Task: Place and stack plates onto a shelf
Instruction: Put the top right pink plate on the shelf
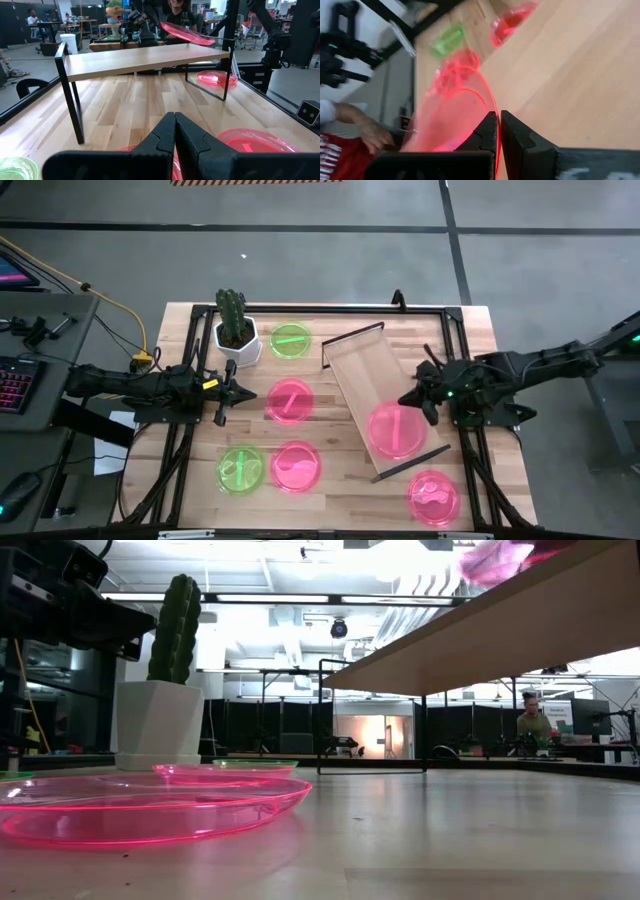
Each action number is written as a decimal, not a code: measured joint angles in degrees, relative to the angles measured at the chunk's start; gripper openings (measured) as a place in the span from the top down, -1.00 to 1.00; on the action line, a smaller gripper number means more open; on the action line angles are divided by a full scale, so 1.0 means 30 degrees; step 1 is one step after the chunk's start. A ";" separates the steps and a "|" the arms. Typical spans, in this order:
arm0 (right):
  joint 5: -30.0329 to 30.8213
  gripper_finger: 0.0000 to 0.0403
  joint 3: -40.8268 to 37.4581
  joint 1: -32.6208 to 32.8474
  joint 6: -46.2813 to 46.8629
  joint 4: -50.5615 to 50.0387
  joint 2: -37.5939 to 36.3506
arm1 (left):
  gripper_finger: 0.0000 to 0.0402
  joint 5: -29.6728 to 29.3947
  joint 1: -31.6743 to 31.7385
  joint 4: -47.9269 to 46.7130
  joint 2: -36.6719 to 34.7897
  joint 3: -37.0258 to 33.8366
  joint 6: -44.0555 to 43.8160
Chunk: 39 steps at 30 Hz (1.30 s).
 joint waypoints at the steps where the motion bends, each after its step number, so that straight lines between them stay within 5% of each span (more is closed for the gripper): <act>1: 0.0065 1.00 -0.0007 0.0050 0.0167 -0.0120 0.0204 | 1.00 -0.0007 0.0003 -0.0009 -0.0004 0.0000 0.0000; 33: 0.0422 0.99 0.0465 -0.0443 0.4078 -0.6452 0.0832 | 1.00 -0.0007 0.0001 -0.0007 0.0000 0.0000 0.0000; 39: 0.1697 0.78 0.1759 -0.0850 0.4273 -0.7251 0.0832 | 1.00 -0.0005 0.0005 -0.0007 0.0000 0.0000 0.0000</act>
